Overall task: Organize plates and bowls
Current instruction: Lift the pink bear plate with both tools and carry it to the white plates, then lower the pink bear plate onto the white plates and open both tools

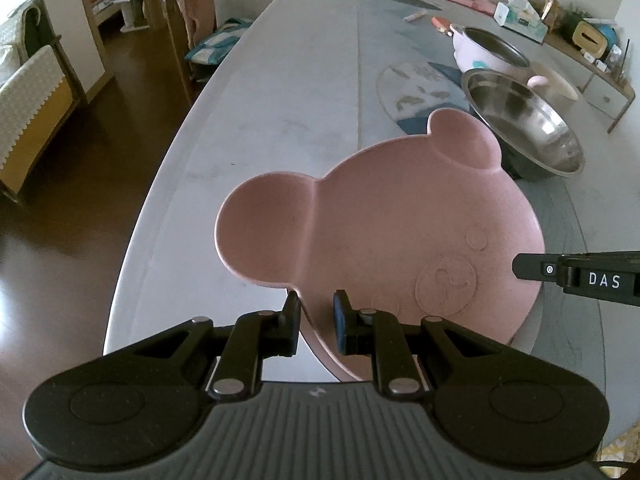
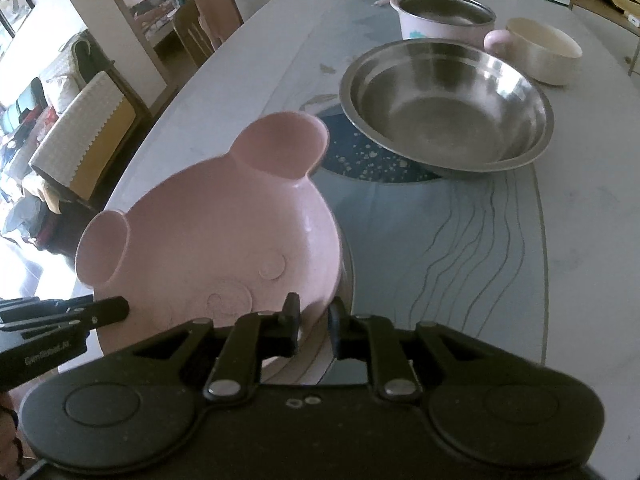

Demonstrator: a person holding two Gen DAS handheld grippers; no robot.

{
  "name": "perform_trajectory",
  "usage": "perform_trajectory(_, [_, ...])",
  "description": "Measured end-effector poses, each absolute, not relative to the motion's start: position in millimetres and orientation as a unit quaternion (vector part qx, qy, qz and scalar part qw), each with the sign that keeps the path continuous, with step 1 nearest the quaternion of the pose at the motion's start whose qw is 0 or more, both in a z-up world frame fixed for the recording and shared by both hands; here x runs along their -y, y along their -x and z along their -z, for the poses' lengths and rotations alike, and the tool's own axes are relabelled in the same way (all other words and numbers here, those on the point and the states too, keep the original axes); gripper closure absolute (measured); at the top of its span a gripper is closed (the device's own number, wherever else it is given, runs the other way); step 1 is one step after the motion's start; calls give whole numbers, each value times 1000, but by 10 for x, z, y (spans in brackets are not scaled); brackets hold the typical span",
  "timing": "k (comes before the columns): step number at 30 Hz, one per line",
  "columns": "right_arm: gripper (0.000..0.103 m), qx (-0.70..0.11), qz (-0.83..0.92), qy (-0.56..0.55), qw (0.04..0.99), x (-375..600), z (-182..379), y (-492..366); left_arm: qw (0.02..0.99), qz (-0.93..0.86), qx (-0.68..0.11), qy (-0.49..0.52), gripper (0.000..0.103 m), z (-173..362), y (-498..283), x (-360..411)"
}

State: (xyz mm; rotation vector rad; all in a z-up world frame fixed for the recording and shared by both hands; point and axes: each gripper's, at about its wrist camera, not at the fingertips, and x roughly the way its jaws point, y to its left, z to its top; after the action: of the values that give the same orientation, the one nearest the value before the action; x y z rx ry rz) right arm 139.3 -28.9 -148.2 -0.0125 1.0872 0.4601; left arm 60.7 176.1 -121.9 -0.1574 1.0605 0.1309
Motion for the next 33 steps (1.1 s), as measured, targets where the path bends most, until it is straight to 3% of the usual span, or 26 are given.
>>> perform_trajectory(10, [83, -522, -218, 14, 825, 247, 1486, -1403, 853, -65, -509, 91, 87, 1225, -640, -1802])
perform_trajectory(21, [64, -511, -208, 23, 834, 311, 1343, -1364, 860, -46, -499, 94, 73, 1121, -548, -1766])
perform_trajectory(31, [54, -491, -213, 19, 844, 424, 1102, -1300, 884, -12, -458, 93, 71, 747, -531, -1617])
perform_trajectory(33, [49, -482, -215, 19, 849, 461, 1026, -1274, 891, -5, -446, 91, 56, 656, -558, -1566])
